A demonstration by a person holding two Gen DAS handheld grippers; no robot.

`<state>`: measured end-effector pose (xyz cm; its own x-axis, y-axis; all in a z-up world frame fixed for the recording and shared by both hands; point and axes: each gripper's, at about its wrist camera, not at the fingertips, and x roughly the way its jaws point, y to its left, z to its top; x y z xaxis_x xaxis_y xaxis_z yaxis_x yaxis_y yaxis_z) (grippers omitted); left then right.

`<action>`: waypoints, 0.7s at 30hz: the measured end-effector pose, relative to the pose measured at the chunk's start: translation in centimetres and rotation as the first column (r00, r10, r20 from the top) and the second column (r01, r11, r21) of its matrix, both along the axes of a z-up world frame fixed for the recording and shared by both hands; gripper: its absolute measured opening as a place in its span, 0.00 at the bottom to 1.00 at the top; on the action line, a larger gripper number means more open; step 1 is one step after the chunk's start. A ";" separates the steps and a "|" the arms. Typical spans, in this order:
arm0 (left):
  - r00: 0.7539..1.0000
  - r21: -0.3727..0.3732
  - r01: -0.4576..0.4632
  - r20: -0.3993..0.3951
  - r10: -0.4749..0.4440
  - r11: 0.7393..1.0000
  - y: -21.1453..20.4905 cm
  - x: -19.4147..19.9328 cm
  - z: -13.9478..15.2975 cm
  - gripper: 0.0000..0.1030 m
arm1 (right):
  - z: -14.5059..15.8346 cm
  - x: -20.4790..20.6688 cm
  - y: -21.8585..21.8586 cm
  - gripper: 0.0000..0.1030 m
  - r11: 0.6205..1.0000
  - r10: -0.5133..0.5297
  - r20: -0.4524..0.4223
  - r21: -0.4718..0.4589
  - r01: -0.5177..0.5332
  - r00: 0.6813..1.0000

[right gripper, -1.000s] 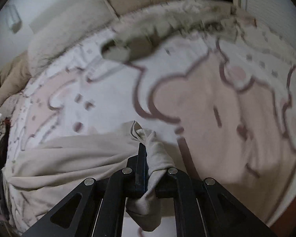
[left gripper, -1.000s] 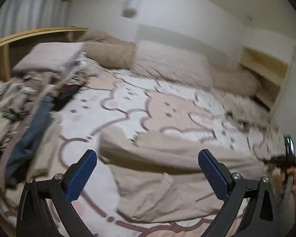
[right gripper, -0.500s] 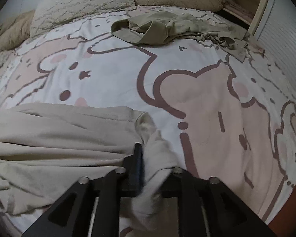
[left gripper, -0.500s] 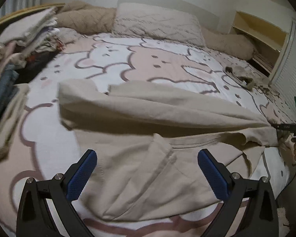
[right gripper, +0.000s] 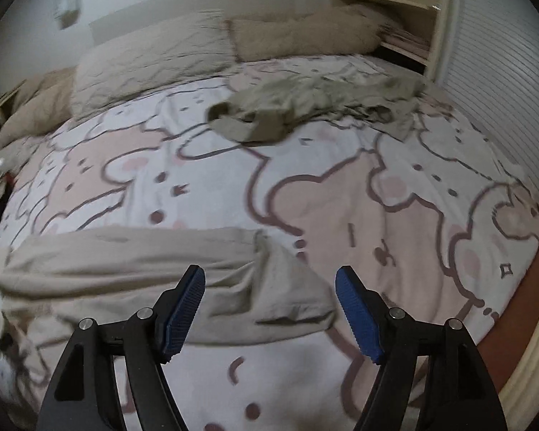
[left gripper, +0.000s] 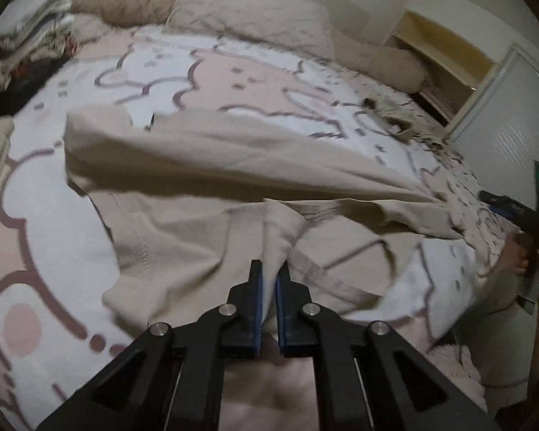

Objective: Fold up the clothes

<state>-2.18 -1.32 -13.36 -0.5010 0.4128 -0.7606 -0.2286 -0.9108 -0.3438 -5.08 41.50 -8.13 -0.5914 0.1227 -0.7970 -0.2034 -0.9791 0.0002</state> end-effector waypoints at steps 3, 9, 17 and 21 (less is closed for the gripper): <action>0.999 0.004 0.036 -0.002 -0.036 0.999 0.1 2.1 1.0 0.07 | -0.4 0.3 -3.3 0.73 0.995 0.099 0.018 -0.010 -0.099 0.995; 0.998 0.017 0.059 0.034 -0.059 0.998 0.0 6.0 0.4 0.07 | -1.7 1.7 -13.7 0.73 0.876 0.471 0.028 -0.135 -0.464 0.882; 0.997 0.069 0.051 -0.056 -0.047 0.996 -0.8 6.6 2.7 0.07 | -2.4 7.2 -27.8 0.73 0.393 0.911 0.077 0.141 -0.909 0.406; 0.997 0.062 -0.029 -0.065 0.033 0.998 -2.6 6.8 3.0 0.07 | -3.6 9.1 -31.2 0.73 0.170 0.962 0.153 0.314 -0.934 0.227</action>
